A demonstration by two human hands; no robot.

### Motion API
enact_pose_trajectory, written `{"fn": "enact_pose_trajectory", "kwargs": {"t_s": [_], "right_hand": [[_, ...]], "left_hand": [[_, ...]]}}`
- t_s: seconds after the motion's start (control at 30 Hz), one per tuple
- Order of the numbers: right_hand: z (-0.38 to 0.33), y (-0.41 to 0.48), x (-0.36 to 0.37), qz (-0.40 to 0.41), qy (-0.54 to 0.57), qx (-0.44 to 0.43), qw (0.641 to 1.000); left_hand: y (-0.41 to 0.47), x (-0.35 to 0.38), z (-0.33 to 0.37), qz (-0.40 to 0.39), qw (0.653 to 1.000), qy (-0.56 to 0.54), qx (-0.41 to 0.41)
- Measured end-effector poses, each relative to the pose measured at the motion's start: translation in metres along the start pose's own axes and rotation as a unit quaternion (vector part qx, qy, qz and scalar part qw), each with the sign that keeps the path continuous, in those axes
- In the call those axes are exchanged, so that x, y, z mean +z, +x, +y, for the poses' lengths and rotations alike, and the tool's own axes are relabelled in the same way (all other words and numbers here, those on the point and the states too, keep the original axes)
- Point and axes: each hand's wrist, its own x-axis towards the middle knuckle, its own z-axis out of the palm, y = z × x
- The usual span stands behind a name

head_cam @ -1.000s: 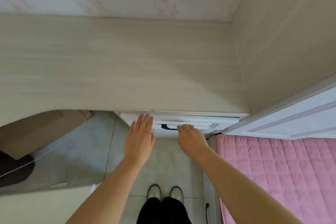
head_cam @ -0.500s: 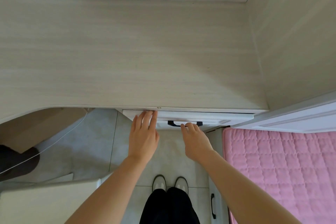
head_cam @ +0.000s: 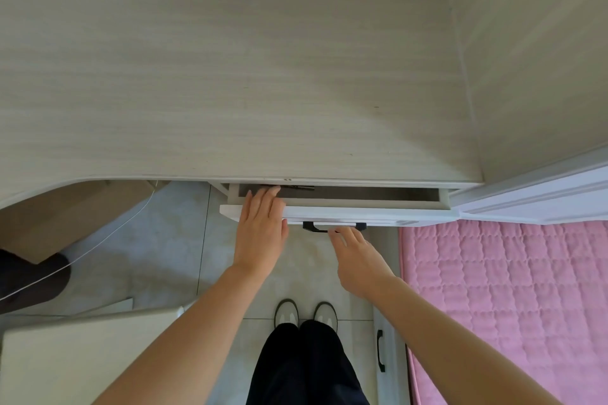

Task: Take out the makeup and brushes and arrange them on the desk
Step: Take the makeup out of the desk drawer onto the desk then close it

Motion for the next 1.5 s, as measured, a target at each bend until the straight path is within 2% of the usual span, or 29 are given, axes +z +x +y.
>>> {"fn": "enact_pose_trajectory", "kwargs": {"t_s": [0.1, 0.3, 0.37, 0.53, 0.6, 0.93, 1.2, 1.5], "right_hand": [[-0.001, -0.011, 0.0, 0.028, 0.011, -0.005, 1.0], [-0.003, -0.022, -0.032, 0.203, -0.022, -0.063, 0.977], [0.001, -0.019, -0.04, 0.229, -0.046, -0.063, 0.97], [0.028, -0.012, -0.034, 0.132, -0.115, 0.046, 0.984], [0.036, -0.014, -0.029, 0.101, -0.132, 0.057, 0.984], [0.039, -0.037, -0.012, 0.129, -0.139, 0.032, 0.981], [0.034, -0.082, 0.006, 0.129, -0.14, -0.036, 0.981], [0.023, -0.133, 0.031, 0.07, -0.17, -0.069, 0.981]], "left_hand": [[-0.005, -0.001, 0.004, -0.017, 1.0, -0.018, -0.013], [-0.011, -0.004, 0.01, -0.028, 0.999, 0.01, -0.019], [-0.014, -0.004, 0.011, -0.032, 0.999, 0.016, -0.017], [-0.024, -0.002, 0.014, -0.06, 0.997, 0.057, -0.005], [-0.026, -0.001, 0.014, -0.067, 0.995, 0.076, 0.004], [-0.045, 0.001, 0.018, -0.078, 0.992, 0.088, 0.043], [-0.085, -0.012, 0.012, -0.12, 0.982, 0.084, 0.116], [-0.138, -0.022, 0.013, -0.2, 0.955, 0.119, 0.183]]}}
